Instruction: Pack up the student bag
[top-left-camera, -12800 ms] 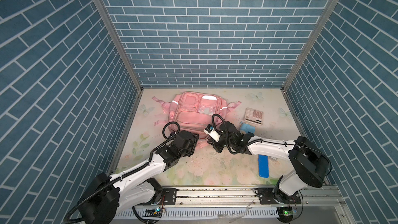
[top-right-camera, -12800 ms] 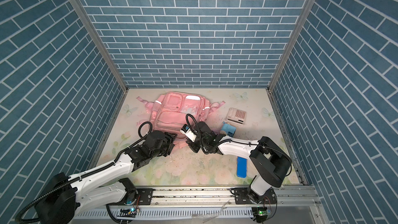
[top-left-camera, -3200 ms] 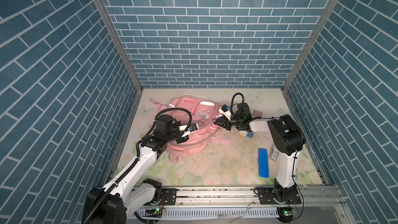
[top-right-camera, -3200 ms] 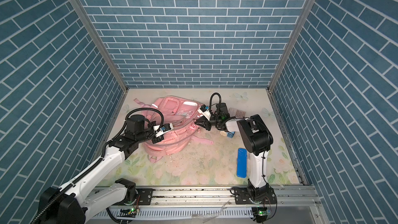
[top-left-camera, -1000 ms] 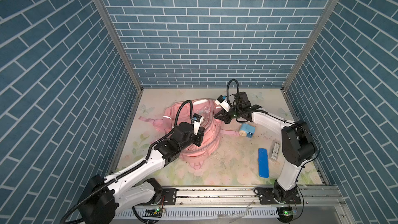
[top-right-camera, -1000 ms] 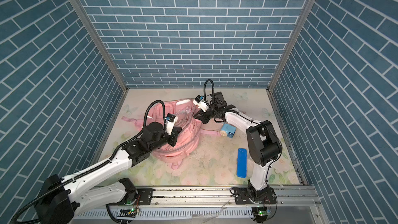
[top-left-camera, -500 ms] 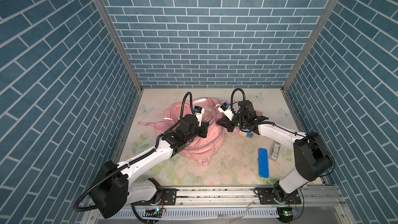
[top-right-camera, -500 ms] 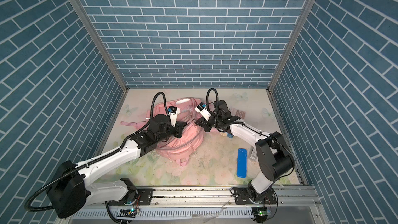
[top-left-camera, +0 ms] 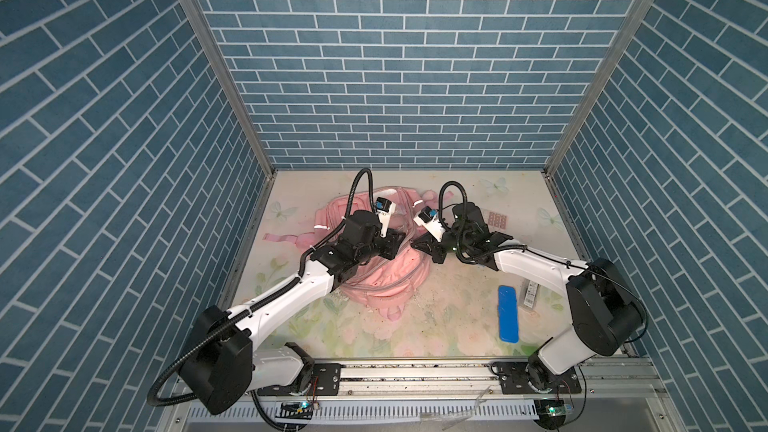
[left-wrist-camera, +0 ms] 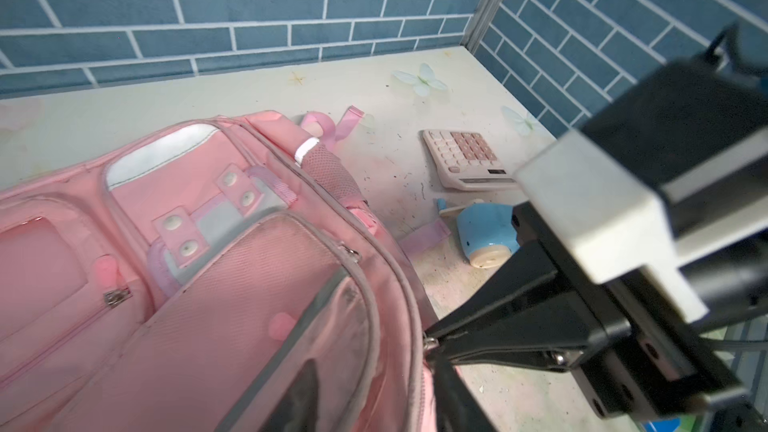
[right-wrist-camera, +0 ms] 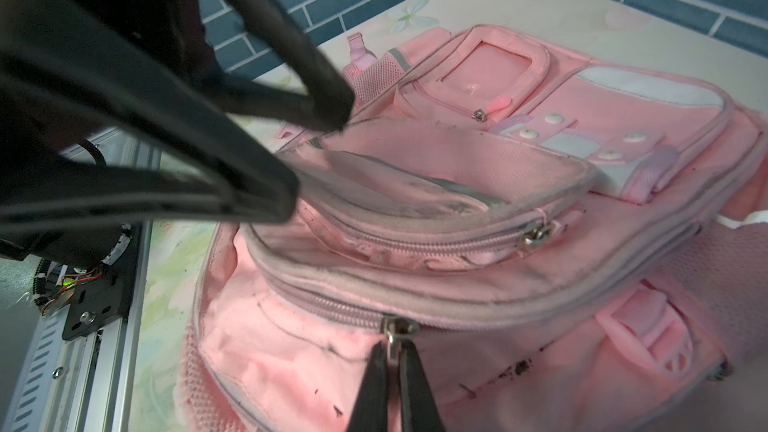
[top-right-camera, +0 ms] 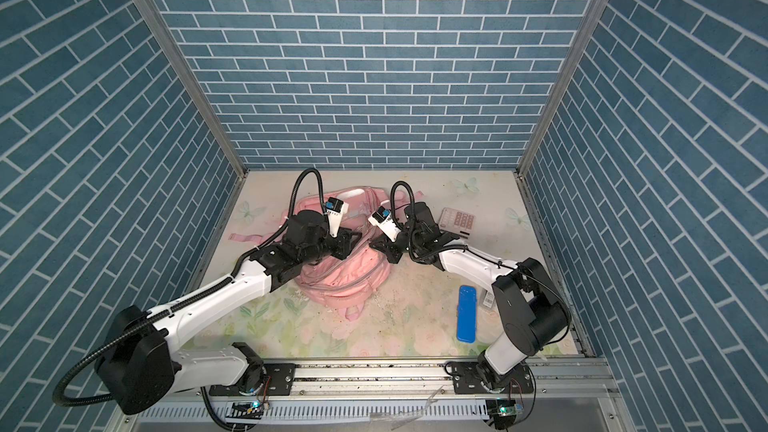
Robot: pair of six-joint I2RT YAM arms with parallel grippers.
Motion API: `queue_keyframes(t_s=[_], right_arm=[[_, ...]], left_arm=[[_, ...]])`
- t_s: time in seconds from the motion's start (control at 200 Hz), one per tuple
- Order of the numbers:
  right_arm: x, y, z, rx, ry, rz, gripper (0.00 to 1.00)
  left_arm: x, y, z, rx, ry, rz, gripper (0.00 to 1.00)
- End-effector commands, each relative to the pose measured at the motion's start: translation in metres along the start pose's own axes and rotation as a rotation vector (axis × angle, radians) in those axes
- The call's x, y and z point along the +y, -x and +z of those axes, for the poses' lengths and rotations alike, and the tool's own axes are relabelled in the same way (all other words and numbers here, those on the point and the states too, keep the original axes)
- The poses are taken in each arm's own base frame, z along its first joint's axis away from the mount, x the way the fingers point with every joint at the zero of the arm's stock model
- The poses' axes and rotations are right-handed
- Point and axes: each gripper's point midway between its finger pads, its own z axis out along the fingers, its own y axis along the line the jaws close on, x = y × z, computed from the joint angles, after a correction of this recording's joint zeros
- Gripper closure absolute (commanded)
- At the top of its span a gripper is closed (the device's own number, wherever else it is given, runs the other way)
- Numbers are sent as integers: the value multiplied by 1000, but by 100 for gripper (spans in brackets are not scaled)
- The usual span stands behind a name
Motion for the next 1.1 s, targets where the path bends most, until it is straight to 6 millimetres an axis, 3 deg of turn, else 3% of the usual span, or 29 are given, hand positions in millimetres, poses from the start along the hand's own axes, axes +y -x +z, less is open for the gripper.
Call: queue_keyframes(t_s=[0.0,0.19,0.39,0.55,0.615,0.725,0.755,0.845,0.97,1.025,1.095], right_arm=[[2,7,-4,-35,17,10,100],[-2,4,-8,-28,10,22,100],[-3,5,-6,-14,14,29,100],[-3,4,-7,-11,11,36,100],[-5,3,-7,-6,1,39,100],[-12,5,-8,3,-34,32,100],[-16,5,-8,9,-49,33,100],[-35,10,-11,25,-91,45,100],[-67,13,-20,39,-145,57,100],[-77,15,-23,47,-167,50,100],[-86,18,-27,62,-194,33,100]], left_arm=[[3,-26,-16,125,-9,214,45],[26,-72,-32,280,72,388,39],[46,-93,-26,343,147,424,38],[60,-94,-11,345,216,390,39],[64,-96,-5,353,238,371,48],[60,-96,1,368,223,304,92],[58,-94,1,365,216,279,100],[45,-89,-3,351,180,176,100],[15,-80,-5,313,77,-116,100],[-1,-72,-2,286,15,-219,100],[-7,-58,3,218,-5,-317,100]])
